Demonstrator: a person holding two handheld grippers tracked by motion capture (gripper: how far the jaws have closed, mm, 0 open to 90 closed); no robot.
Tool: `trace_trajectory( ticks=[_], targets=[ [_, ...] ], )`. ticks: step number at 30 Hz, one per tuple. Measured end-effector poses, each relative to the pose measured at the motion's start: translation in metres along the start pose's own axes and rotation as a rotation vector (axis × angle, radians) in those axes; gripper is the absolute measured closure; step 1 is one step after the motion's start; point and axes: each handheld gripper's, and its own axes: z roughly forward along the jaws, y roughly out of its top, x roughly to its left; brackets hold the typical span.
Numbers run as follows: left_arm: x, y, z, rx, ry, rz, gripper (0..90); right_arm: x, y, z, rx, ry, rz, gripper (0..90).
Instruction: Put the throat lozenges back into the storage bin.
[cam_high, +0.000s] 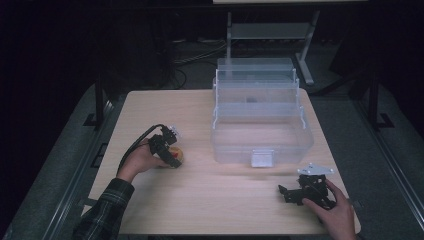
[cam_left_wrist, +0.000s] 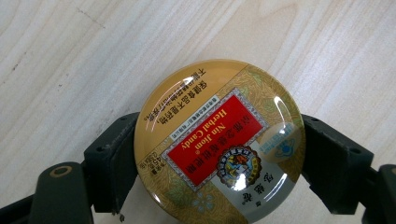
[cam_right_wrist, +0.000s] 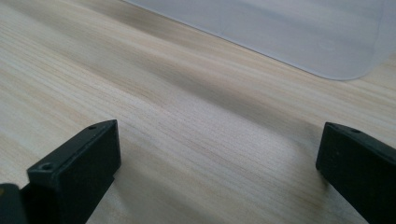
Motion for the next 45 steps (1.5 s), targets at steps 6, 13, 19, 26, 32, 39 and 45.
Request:
trace_trajectory(
  ticks=[6,13,19,26,32,39,45],
  targets=[
    [-0.001,0.002,-0.007,-0.001,0.002,0.005,19.5,0.000,0.000,0.000,0.000,0.000,0.000,0.0],
    [-0.003,0.007,-0.017,-0.017,0.001,0.011,19.5,0.000,0.000,0.000,0.000,0.000,0.000,0.0],
    [-0.005,0.010,-0.025,-0.026,-0.004,0.015,19.5,0.000,0.000,0.000,0.000,0.000,0.000,0.0],
    [-0.007,0.015,-0.033,-0.031,-0.001,0.022,19.5,0.000,0.000,0.000,0.000,0.000,0.000,0.0],
    [-0.009,0.019,-0.040,-0.033,0.002,0.033,19.5,0.000,0.000,0.000,0.000,0.000,0.001,0.0],
    [-0.011,0.025,-0.048,-0.042,-0.002,0.041,19.5,0.000,0.000,0.000,0.000,0.000,0.000,0.0],
    [-0.013,0.032,-0.059,-0.056,0.000,0.048,19.5,0.000,0.000,0.000,0.000,0.000,0.000,0.0]
  ],
)
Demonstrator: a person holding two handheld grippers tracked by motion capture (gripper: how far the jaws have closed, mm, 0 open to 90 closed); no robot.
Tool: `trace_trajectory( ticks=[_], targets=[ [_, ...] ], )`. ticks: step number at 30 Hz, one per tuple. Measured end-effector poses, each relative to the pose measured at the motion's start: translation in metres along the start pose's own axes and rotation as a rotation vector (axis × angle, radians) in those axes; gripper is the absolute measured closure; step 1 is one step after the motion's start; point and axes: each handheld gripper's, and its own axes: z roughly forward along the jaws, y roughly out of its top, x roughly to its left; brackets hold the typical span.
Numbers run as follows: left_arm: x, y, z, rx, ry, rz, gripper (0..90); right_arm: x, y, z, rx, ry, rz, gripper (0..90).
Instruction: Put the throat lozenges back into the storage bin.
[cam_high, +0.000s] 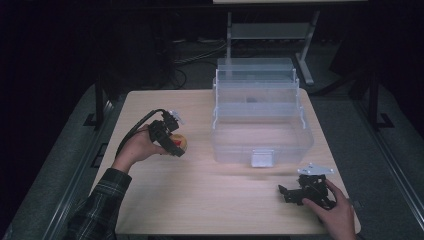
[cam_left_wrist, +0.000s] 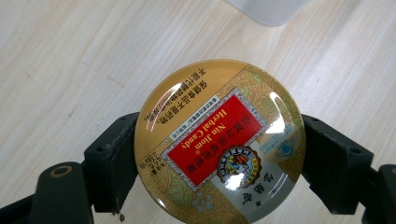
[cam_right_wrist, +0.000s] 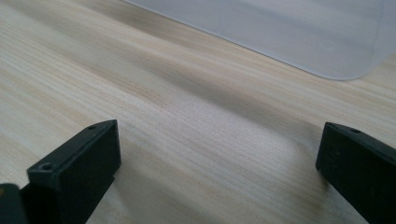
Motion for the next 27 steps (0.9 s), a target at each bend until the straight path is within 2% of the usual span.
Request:
trace_trajectory(
  ticks=[27],
  targets=[
    [-0.008,0.034,-0.024,-0.021,-0.004,0.049,19.5,0.000,0.000,0.000,0.000,0.000,0.000,0.0]
  ],
)
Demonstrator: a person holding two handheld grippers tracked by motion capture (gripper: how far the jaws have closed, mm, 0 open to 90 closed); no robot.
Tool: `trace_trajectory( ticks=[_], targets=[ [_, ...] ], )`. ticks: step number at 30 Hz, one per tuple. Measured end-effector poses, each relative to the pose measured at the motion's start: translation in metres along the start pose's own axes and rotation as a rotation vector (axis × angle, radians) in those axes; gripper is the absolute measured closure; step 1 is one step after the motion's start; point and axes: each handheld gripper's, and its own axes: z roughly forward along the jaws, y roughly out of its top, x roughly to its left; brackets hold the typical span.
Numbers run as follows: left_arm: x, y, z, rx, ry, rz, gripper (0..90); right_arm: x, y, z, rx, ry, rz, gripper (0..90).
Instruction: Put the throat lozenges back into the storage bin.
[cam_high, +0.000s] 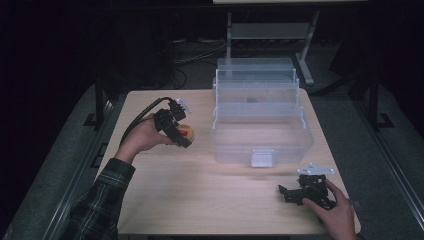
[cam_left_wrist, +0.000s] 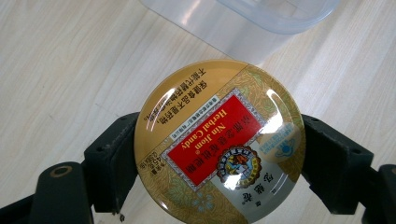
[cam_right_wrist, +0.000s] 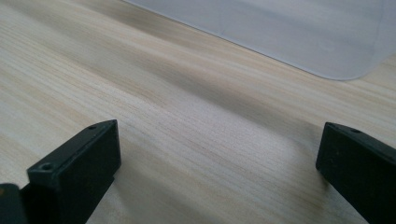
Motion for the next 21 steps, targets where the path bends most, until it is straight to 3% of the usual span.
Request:
trace_trajectory(
  ticks=[21],
  targets=[
    [-0.010,0.031,-0.003,-0.009,-0.007,0.058,19.5,0.000,0.000,0.000,0.000,0.001,-0.001,0.0]
  ],
)
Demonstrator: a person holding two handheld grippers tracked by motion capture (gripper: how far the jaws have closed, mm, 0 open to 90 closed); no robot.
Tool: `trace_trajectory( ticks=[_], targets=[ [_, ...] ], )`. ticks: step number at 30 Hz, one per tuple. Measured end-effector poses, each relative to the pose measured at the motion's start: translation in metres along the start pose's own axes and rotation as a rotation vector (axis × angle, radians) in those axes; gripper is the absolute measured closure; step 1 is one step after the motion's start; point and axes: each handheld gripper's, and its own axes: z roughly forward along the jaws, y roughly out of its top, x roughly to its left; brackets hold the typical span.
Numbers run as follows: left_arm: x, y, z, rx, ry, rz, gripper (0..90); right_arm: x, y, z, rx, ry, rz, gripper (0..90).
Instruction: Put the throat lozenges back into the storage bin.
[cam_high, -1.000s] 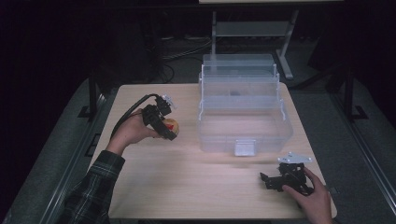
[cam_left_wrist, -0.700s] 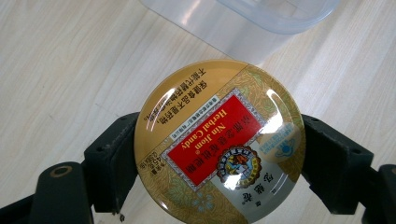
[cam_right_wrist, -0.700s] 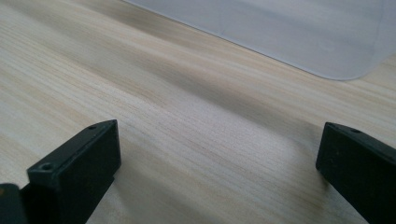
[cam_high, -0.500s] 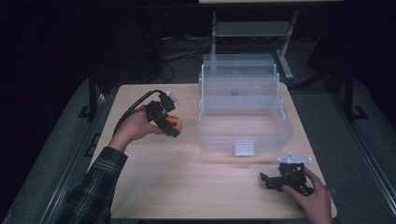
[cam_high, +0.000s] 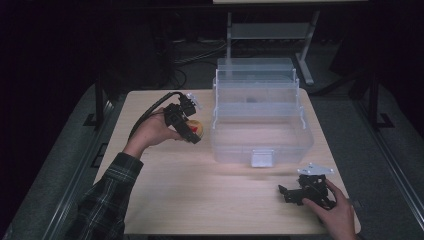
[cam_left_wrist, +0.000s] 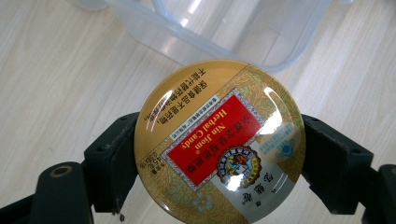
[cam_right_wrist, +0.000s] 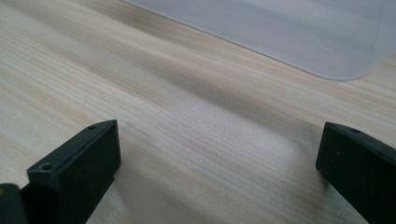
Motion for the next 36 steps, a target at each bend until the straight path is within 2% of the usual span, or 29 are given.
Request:
trace_trajectory(
  ticks=[16,24,36],
  targets=[
    [-0.005,0.025,0.004,-0.024,-0.027,0.031,19.5,0.000,0.000,0.000,-0.001,0.000,0.001,0.0],
    [-0.008,0.037,0.006,-0.031,-0.027,0.045,19.5,0.000,0.000,0.000,-0.001,0.000,0.000,0.0],
    [-0.010,0.052,0.020,-0.009,-0.038,0.075,19.5,0.000,0.000,0.000,-0.001,0.001,0.002,0.0]
  ],
)
